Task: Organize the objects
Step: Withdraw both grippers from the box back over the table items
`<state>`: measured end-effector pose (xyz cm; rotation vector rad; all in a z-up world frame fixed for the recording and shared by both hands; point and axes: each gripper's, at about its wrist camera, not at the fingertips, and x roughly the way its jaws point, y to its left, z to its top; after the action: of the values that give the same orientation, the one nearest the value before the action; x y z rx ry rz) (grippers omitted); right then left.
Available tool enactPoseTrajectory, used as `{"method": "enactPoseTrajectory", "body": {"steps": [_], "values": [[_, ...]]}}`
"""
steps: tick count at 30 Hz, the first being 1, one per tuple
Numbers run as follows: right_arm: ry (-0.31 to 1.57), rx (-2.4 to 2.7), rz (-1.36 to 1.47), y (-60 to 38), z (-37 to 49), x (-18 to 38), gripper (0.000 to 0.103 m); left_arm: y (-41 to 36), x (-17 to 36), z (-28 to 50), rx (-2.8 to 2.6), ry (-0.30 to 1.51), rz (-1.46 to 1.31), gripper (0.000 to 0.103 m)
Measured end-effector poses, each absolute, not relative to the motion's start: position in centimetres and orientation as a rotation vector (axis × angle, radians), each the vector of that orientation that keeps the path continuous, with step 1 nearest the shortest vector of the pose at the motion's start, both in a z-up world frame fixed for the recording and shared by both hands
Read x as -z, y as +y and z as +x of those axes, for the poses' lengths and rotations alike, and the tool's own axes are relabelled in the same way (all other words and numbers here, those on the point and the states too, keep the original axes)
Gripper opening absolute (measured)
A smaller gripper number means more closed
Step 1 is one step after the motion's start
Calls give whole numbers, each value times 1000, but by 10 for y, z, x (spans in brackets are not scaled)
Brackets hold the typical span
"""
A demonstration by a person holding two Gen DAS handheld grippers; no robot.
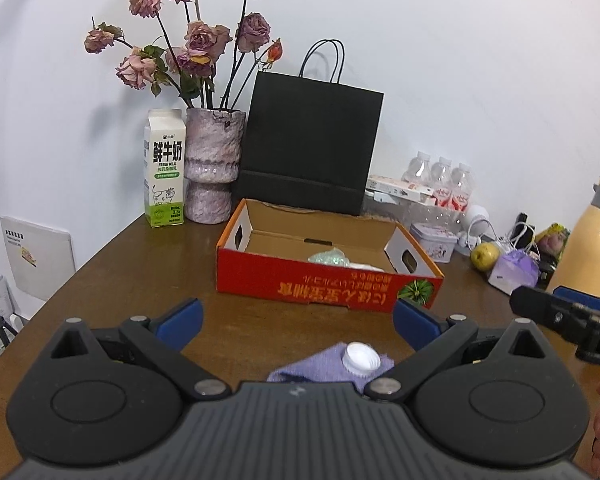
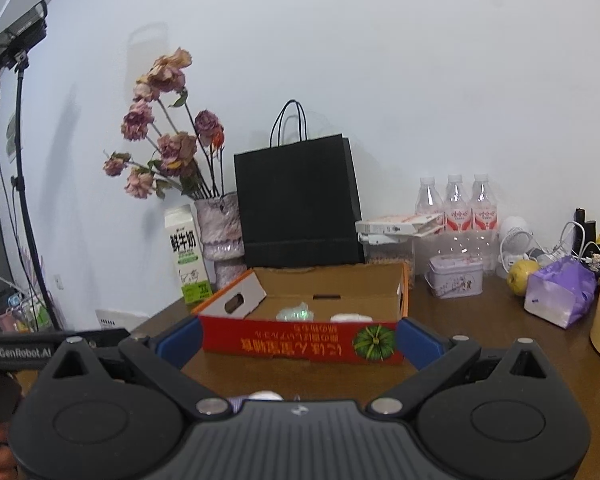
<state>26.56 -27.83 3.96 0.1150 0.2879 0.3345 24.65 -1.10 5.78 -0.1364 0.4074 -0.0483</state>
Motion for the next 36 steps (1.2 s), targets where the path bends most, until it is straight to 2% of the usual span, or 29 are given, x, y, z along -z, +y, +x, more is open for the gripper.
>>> {"method": "enactPoseTrajectory", "body": {"steps": [21, 36], "values": [[417, -337, -16, -281, 180, 15, 103, -16, -22, 175, 47, 483, -38, 103], [518, -343, -83, -275, 177, 45, 103, -13, 3, 160, 40, 568, -41, 103]]}}
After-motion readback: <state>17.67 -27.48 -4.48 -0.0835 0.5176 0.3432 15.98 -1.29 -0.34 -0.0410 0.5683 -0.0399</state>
